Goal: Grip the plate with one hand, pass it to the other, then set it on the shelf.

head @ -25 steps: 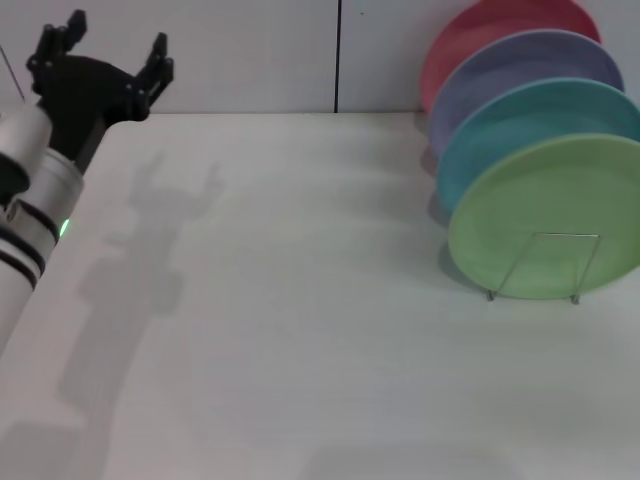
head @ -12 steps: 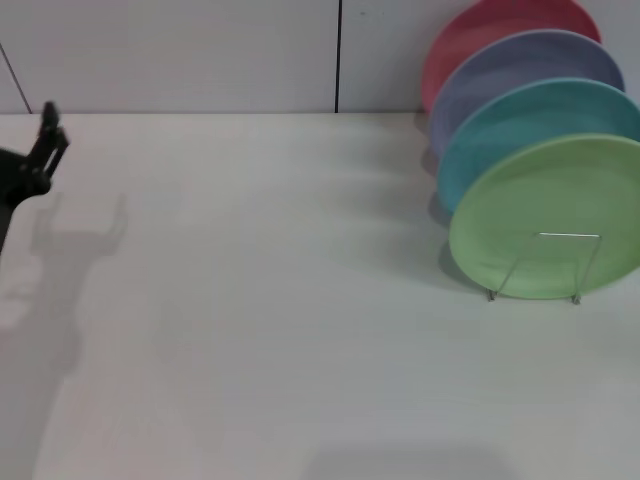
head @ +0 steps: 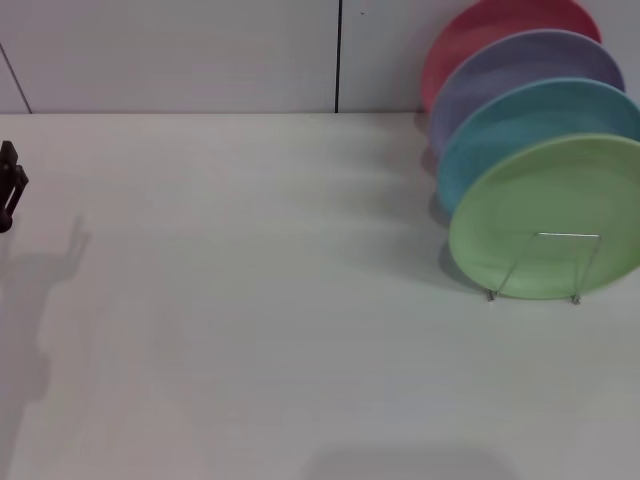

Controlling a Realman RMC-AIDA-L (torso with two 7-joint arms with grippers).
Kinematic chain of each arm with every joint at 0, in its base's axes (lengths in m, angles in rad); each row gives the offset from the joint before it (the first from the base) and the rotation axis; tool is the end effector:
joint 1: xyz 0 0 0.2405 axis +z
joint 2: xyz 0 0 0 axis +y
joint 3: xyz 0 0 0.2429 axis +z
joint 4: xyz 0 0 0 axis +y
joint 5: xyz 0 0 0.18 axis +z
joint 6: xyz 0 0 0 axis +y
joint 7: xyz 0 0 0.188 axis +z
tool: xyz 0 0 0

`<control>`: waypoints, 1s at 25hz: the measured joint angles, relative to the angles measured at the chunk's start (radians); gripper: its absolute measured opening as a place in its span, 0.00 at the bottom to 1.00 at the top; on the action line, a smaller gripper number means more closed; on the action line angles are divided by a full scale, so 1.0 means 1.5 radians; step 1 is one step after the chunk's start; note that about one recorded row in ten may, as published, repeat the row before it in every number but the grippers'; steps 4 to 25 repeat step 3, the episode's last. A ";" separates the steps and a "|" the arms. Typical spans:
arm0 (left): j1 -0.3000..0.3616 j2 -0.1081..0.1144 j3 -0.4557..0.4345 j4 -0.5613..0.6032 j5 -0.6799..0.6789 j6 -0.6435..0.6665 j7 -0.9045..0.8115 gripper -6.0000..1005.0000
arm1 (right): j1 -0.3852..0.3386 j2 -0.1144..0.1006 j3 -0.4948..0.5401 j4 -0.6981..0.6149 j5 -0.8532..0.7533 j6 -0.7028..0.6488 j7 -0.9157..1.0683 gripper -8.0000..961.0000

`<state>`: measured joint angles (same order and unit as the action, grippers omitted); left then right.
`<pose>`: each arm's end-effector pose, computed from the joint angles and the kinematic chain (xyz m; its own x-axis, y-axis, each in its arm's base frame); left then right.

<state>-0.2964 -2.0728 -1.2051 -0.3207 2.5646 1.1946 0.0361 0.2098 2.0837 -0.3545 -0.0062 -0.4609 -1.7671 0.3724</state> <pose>-0.2990 0.3394 0.0420 0.7785 -0.1569 0.6077 0.6155 0.0014 -0.7881 0.3613 0.2145 0.1623 0.6338 0.5272 -0.5659 -0.7735 0.4346 -0.4614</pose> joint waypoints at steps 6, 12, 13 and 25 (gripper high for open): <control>0.005 0.000 0.002 0.003 0.001 0.003 -0.001 0.84 | 0.001 0.000 0.002 0.004 0.000 0.003 0.000 0.76; 0.005 0.000 0.002 0.003 0.001 0.003 -0.001 0.84 | 0.001 0.000 0.002 0.004 0.000 0.003 0.000 0.76; 0.005 0.000 0.002 0.003 0.001 0.003 -0.001 0.84 | 0.001 0.000 0.002 0.004 0.000 0.003 0.000 0.76; 0.005 0.000 0.002 0.003 0.001 0.003 -0.001 0.84 | 0.001 0.000 0.002 0.004 0.000 0.003 0.000 0.76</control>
